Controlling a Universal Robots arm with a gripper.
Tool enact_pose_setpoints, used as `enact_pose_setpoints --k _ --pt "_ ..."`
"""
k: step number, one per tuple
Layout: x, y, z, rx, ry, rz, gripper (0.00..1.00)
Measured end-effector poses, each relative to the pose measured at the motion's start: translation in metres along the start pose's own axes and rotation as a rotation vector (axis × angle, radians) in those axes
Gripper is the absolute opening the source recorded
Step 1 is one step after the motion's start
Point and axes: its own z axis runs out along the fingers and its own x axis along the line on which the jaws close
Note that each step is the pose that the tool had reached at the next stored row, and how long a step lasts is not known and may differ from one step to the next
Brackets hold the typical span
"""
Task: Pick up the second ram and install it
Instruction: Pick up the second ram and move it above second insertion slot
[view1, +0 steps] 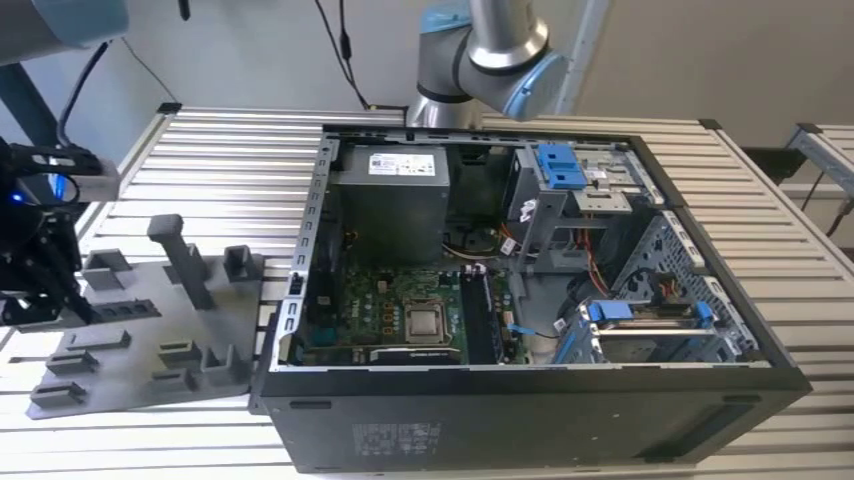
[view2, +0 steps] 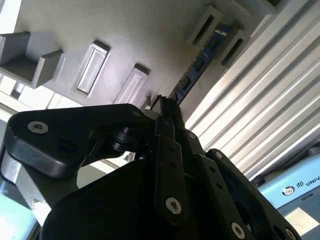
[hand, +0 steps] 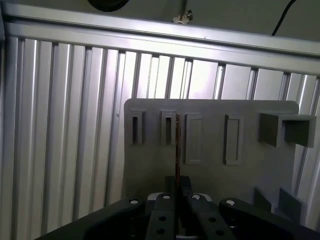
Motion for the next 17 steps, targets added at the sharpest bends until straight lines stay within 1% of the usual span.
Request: enact_pose_setpoints --k 2,5,9,12,15,17 --pt "-0.0001 0.0004 -0.0005 0.0012 0.0 0.0 0.15" --pt "-0.0001 0.0004 -0.0032 0.0014 0.0 0.001 0.15" --pt "-0.0002 0.0 -0.0121 0.0013 0.0002 0.003 0.15" --pt "-0.0004 -0.0001 -0.0161 0.0026 0.0007 0.011 0.15" --pt "-0.0003 -0.0002 -0.017 0.0031 0.001 0.034 0.15" --pt "-0.0004 -0.0002 -0.0191 0.0025 0.0011 0.051 0.15"
